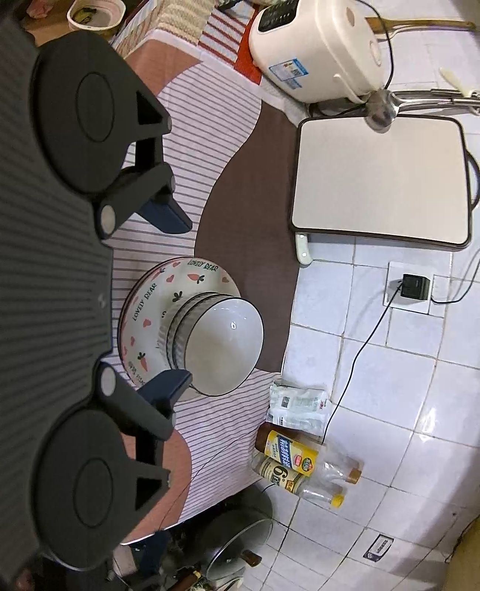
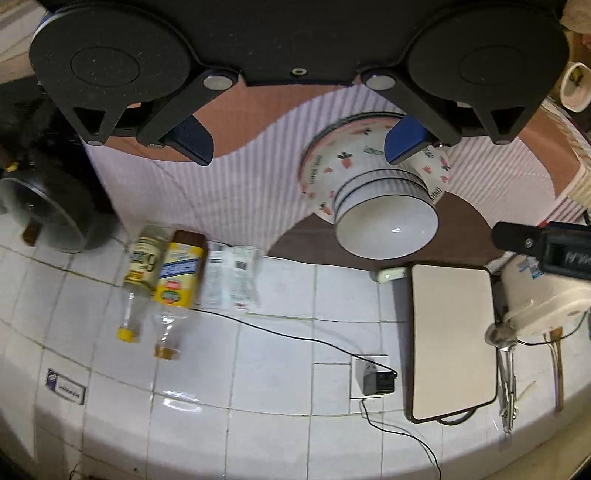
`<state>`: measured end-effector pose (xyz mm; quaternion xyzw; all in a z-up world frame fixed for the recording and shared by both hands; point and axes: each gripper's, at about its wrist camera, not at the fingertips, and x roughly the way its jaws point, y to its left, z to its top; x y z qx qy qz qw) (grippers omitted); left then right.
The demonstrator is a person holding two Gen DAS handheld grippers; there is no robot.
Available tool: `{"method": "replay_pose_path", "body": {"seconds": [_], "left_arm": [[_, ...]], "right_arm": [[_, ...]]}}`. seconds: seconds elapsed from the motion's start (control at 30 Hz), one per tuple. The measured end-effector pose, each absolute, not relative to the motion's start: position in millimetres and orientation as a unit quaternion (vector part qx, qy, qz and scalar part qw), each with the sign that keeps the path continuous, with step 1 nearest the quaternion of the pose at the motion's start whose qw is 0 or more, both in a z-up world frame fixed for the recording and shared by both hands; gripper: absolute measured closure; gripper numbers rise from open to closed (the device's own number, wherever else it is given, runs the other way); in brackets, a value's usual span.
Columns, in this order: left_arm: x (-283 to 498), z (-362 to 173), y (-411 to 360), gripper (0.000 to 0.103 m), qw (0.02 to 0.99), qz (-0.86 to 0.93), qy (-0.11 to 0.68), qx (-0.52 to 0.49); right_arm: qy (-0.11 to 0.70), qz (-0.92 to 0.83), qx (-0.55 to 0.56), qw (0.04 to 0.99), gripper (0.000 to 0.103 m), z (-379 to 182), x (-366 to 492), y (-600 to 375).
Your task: Organize plates and bowls
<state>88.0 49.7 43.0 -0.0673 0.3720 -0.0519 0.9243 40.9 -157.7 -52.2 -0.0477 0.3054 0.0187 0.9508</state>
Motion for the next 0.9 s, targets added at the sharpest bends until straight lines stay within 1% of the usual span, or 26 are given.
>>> {"method": "replay_pose_path", "body": {"seconds": [0.23,0.6,0.7,0.9], "left_arm": [[60,45,51,0.008,0.932,-0.04,0.356,-0.055],[42,37,58,0.007,0.936,-0.023,0.348,-0.053],[42,36,61,0.007,0.935,-0.02,0.351,-0.056],[38,33,58,0.007,0.934,-0.023,0.353,-0.043]], "right_arm": [[0.302,0.015,-0.043,0.952,0.001,-38,19,-163],[0.263,0.014,-0.05,0.963,0.001,-36,-8,-163],[0.263,0.007,-0.067,0.963,0.001,-38,-9,-160],[0.262,0.008,-0.059,0.963,0.001,-37,-12,-160]]}}
